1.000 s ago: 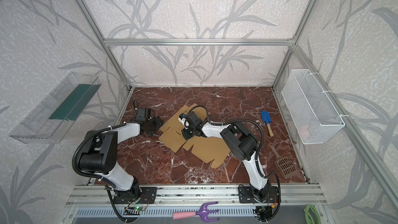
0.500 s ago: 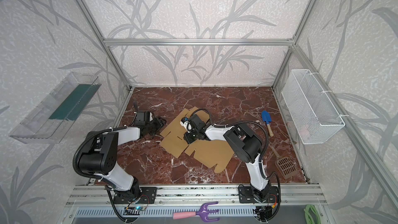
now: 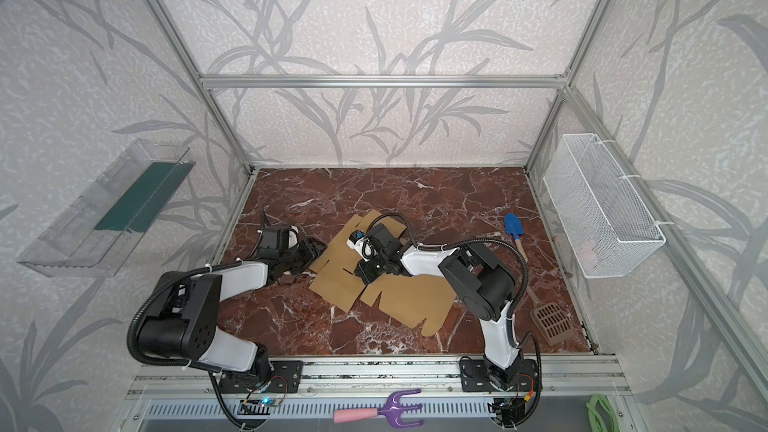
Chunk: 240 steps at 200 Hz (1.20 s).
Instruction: Fold the paper box
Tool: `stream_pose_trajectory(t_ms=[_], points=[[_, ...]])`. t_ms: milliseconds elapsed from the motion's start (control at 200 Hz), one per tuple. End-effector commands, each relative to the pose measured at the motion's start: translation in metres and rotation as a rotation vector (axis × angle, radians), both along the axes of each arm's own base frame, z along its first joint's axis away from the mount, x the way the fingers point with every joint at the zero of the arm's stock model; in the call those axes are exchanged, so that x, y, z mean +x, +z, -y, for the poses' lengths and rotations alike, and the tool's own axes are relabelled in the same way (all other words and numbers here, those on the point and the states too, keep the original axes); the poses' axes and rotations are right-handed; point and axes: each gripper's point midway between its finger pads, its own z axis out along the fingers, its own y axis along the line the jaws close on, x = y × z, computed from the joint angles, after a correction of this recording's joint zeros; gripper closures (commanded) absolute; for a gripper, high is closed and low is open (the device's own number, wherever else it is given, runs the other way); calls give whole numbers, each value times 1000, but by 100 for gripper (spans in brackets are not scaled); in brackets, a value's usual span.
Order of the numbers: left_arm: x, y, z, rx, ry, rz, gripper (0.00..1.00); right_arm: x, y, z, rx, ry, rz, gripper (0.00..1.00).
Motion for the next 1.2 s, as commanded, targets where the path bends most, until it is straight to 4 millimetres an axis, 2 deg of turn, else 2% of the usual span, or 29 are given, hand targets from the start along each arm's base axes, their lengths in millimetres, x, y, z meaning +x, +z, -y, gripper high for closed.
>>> stream_pose_trajectory(t_ms=[0, 80, 165, 255, 340, 450, 470, 560, 735, 840, 1085, 1195], points=[[-49, -39, -3, 46, -24, -191, 32, -12, 11, 3, 5, 44, 10, 92], [-54, -41, 4, 22, -43, -194, 32, -14, 14, 6, -2, 45, 8, 92], [-59, -43, 6, 6, -49, -200, 32, -17, 21, 10, -9, 39, 16, 84], [-65, -43, 5, 7, -41, -196, 32, -18, 26, 19, -39, 3, 26, 80], [-72, -41, 5, 1, -34, -196, 32, -26, 31, 29, -64, -20, 11, 62], [-79, -38, 4, 6, -26, -184, 32, -38, 27, 42, -83, -110, -59, 50], [-79, -37, 4, 7, -25, -180, 32, -39, 36, 42, -57, -131, -70, 46], [-84, -34, 3, 8, -20, -171, 32, -54, 37, 41, 19, -190, -167, 39], [-88, -29, 4, 11, -22, -156, 32, -73, 49, 32, 171, -314, -253, 36], [-91, -30, 3, 18, -23, -154, 32, -77, 50, 29, 229, -371, -289, 36], [-95, -30, 5, 9, -22, -144, 32, -70, 31, 38, 292, -536, -367, 38], [-96, -29, 5, 9, -22, -141, 32, -70, 22, 43, 312, -599, -396, 44]])
